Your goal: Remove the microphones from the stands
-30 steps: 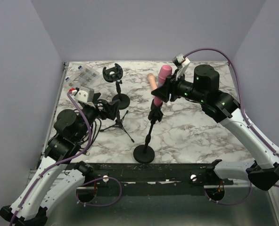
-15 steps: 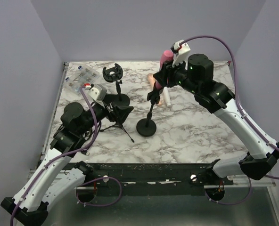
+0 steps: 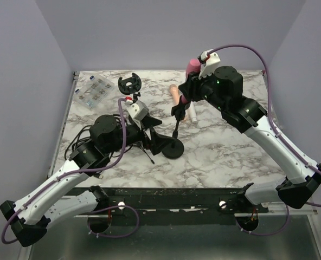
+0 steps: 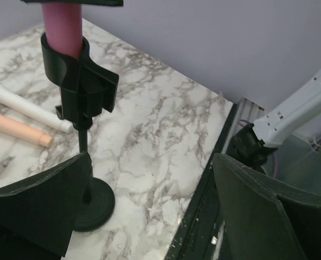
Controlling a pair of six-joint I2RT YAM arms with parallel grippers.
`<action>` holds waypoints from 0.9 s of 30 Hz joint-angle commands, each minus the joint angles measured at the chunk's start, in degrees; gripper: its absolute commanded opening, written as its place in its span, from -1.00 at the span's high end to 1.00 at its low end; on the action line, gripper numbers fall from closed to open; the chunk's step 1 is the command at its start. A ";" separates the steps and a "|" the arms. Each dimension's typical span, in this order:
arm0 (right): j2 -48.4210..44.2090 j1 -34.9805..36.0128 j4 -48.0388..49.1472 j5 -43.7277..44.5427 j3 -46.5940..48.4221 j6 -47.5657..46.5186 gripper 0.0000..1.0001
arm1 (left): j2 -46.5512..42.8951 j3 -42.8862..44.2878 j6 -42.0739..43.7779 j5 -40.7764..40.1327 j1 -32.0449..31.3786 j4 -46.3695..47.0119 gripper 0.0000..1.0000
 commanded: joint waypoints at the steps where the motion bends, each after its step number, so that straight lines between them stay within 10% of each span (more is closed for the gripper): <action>1: -0.83 0.34 0.98 0.83 -2.09 1.33 0.99 | -0.99 -1.94 7.75 -20.54 -6.38 6.39 -0.97; 5: -1.70 0.35 2.23 0.16 -3.60 1.22 0.98 | 3.76 0.82 10.79 -35.64 -9.83 5.26 -0.97; 27: -1.54 0.29 3.67 -1.14 -3.47 2.16 0.99 | 18.80 9.52 8.50 -40.49 -12.19 9.11 -0.91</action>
